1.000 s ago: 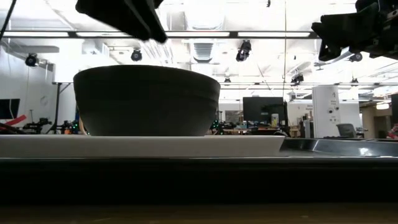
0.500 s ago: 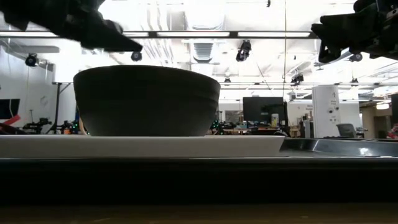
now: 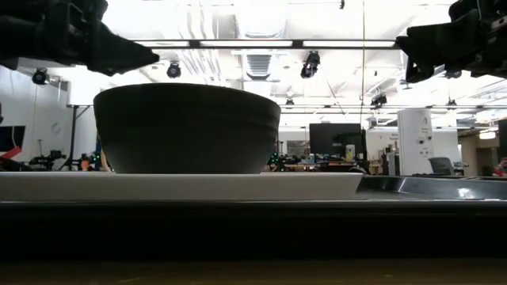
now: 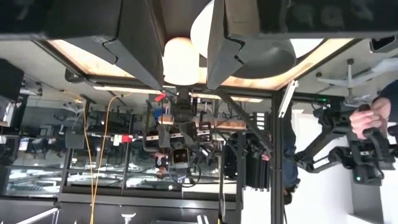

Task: Set up tray
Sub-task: Put the gray napkin on the black serving tray right of the white plate

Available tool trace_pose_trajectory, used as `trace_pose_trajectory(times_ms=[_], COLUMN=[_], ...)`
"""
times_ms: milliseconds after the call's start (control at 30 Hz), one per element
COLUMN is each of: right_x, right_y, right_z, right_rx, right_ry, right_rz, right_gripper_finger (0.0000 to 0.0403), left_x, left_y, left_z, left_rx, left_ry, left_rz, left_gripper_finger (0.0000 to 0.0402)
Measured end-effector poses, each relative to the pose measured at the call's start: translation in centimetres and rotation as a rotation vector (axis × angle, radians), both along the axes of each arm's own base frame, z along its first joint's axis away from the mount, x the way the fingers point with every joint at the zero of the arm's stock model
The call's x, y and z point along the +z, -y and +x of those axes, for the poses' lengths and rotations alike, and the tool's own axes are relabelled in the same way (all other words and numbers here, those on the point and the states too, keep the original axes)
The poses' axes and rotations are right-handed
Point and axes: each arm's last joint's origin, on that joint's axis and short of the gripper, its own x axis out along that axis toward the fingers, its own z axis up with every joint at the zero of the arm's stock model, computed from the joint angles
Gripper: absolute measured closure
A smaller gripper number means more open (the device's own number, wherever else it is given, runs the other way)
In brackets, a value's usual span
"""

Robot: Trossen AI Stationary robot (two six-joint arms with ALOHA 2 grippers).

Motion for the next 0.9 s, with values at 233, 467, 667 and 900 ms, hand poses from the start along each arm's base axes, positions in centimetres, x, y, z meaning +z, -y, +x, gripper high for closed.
trace_pose_trajectory(times_ms=[233,467,667,900], right_x=[0.0,0.1,0.2,0.3], right_y=[0.0,0.0,0.0,0.0], right_z=[0.0,0.0,0.0,-0.1], right_rx=[-0.001,0.003,0.002,0.02], right_ry=[0.002,0.008,0.02,0.016], right_rz=[-0.007,0.014,0.009,0.102], right_gripper_finger=[0.0291,0.0291,0.0291,0.0291], left_x=[-0.6,-1.2,-1.5,-2.3], left_y=[-0.1,0.1,0.1,0.2], left_z=[-1.7,-3.2,-4.1,-4.5], left_rx=[-0.003,-0.107,-0.127,-0.197], left_ry=[0.095,0.196,0.274,0.252], left_rz=[-0.033,-0.035,-0.044,-0.07], left_gripper_finger=[0.0272,0.0272,0.0272,0.0272])
